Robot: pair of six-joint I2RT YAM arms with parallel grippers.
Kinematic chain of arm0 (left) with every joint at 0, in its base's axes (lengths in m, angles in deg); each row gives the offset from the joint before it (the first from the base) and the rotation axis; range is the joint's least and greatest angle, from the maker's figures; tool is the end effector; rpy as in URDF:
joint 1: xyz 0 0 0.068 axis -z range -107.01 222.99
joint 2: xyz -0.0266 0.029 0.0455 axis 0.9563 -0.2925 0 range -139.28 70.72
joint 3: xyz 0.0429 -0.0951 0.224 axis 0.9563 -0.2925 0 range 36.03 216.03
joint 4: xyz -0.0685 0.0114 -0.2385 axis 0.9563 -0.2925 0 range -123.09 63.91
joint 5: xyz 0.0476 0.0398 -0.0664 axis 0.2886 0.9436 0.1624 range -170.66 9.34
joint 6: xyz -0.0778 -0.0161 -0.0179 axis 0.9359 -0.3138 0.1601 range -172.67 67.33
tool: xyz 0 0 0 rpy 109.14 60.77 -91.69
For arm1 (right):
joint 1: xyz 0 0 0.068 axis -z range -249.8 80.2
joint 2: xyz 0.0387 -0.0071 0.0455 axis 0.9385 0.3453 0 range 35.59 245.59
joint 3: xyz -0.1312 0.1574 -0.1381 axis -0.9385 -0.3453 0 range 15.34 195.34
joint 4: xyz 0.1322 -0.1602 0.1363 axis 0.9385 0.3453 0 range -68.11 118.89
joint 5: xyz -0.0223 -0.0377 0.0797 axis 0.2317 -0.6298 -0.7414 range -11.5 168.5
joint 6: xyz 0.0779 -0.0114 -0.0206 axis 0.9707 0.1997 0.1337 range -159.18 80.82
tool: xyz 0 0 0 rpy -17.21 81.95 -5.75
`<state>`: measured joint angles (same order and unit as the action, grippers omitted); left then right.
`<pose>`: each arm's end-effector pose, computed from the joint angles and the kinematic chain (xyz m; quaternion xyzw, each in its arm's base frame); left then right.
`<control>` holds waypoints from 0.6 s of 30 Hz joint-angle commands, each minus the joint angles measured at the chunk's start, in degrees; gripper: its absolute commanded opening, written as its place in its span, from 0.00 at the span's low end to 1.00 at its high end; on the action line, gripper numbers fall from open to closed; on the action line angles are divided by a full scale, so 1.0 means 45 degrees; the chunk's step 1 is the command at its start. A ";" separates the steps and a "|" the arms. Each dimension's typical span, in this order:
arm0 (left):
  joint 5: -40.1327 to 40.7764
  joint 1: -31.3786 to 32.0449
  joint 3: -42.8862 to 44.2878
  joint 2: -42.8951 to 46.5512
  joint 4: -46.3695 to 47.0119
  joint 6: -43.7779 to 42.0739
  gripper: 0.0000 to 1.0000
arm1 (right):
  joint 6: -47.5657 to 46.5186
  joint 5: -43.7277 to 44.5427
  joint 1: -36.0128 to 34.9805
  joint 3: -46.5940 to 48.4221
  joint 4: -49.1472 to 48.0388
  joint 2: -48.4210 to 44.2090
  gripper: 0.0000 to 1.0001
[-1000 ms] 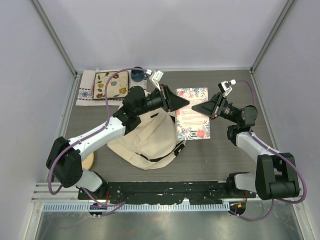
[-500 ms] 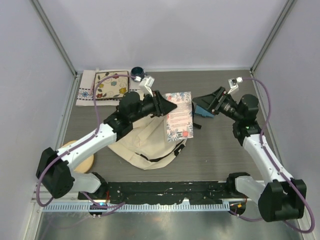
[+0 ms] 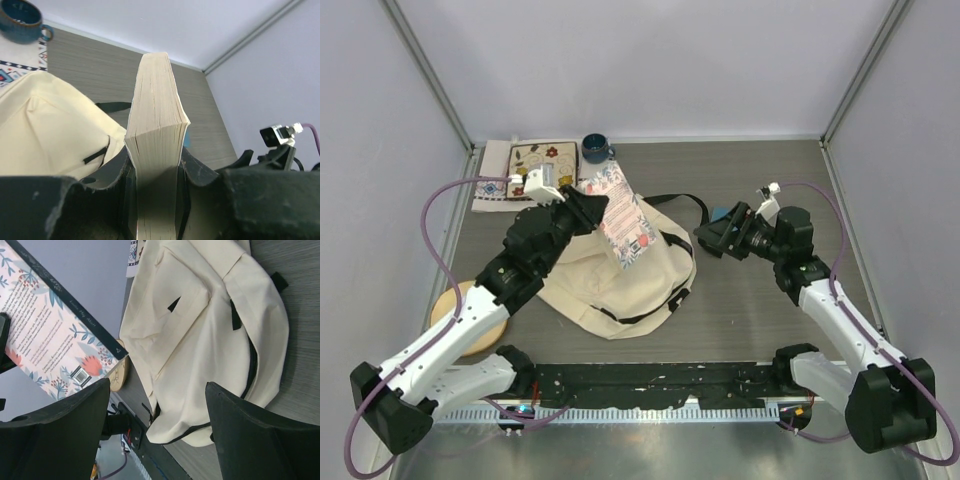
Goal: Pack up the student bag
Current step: Pick up the book from the center of the board.
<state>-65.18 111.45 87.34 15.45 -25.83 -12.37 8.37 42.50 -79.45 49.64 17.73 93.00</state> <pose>0.2162 -0.1476 0.3432 -0.1037 0.7213 -0.3540 0.5862 0.2418 0.0831 0.2355 0.0815 0.7904 0.4853 0.3649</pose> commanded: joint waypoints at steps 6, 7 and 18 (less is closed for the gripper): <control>0.0818 -0.0596 -0.0951 0.0679 0.2067 0.2079 0.00 | 0.2049 0.1417 -0.2111 -0.0611 -0.2919 0.0016 0.82; 0.0797 -0.0655 -0.1340 0.0718 0.2363 0.2545 0.00 | 0.2283 0.1536 -0.2500 -0.0766 -0.3502 0.0171 0.82; 0.0934 -0.0753 -0.2905 0.0934 0.5430 0.3838 0.00 | 0.4996 0.3100 -0.4593 -0.1958 -0.7097 0.1636 0.82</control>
<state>-62.42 108.43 74.94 16.96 -17.59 0.63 24.94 52.94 -97.92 41.80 -3.12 98.09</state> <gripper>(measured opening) 0.295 0.820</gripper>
